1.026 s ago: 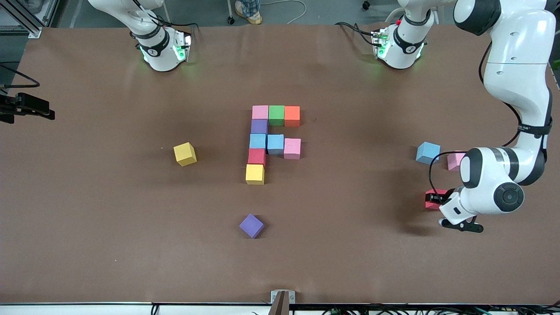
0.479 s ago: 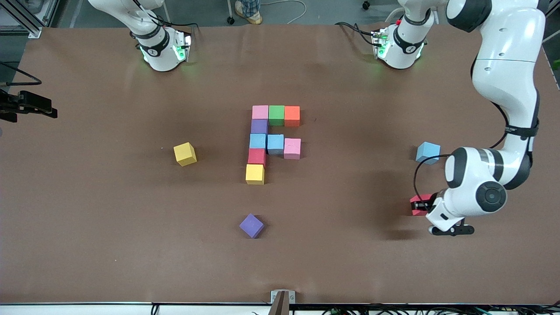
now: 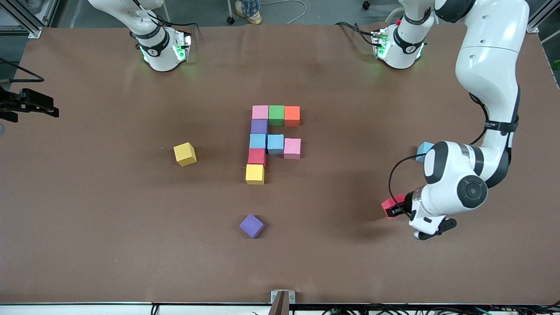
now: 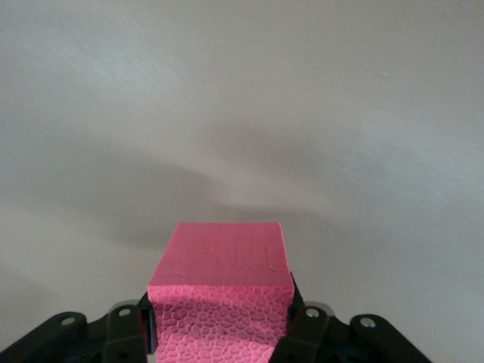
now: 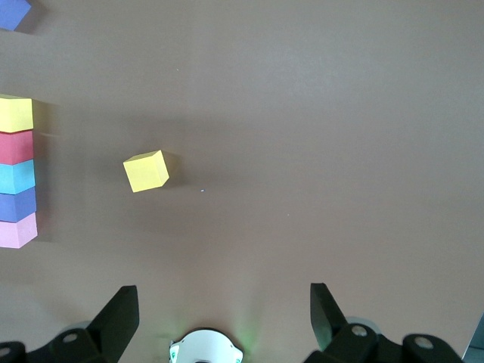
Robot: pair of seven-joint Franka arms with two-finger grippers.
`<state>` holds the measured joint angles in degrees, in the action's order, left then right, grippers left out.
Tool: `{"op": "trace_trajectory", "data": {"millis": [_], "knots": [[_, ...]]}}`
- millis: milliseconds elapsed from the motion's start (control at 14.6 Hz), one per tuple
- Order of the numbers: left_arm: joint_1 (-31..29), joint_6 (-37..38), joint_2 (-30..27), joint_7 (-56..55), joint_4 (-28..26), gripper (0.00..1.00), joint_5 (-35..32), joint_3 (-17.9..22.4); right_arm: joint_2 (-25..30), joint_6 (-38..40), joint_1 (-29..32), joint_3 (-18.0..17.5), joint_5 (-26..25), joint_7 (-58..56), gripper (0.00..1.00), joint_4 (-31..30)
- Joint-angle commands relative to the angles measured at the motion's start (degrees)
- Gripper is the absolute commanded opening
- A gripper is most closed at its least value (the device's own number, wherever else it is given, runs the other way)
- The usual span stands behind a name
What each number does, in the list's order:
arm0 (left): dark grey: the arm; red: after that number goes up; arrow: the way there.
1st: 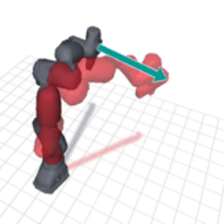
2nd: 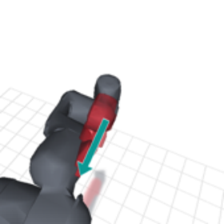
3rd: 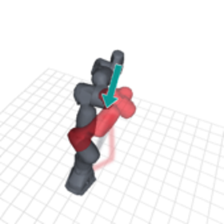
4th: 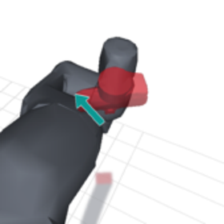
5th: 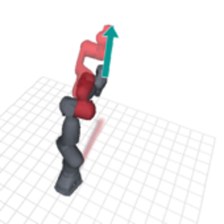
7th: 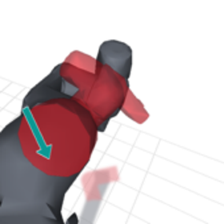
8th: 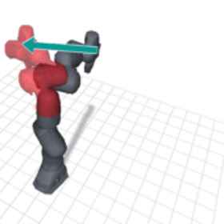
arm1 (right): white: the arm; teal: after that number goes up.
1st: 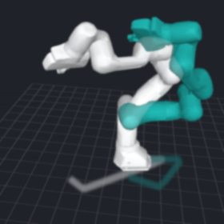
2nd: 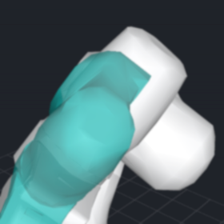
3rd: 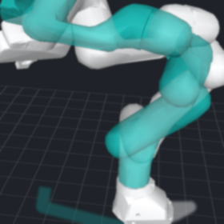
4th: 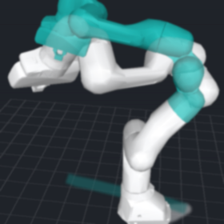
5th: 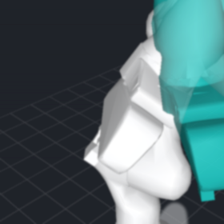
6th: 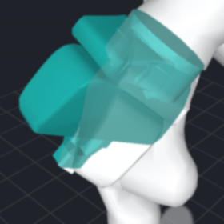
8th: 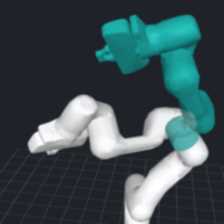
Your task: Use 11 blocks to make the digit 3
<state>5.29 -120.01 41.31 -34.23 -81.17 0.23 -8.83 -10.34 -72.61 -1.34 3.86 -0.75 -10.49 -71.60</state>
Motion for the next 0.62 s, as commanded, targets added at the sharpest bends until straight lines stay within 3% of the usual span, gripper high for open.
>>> {"op": "trace_trajectory", "data": {"millis": [0,137,547], "knots": [[3.4,2.76,-0.88,-7.75,2.24,0.01,1.17,0.57,5.66,-3.92,1.96,-2.46,-1.09,-0.06,1.0,-7.3],[5.68,3.55,-0.97,-11.28,3.21,0.01,1.17,0.57,8.66,-6.66,1.78,-2.46,-1.09,0.11,1.0,-11.8],[12.63,3.65,-1.06,-30.69,4.0,0.01,0.91,0.66,9.19,-5.79,1.43,-2.19,-0.39,0.38,1.0,-11.63]]}}
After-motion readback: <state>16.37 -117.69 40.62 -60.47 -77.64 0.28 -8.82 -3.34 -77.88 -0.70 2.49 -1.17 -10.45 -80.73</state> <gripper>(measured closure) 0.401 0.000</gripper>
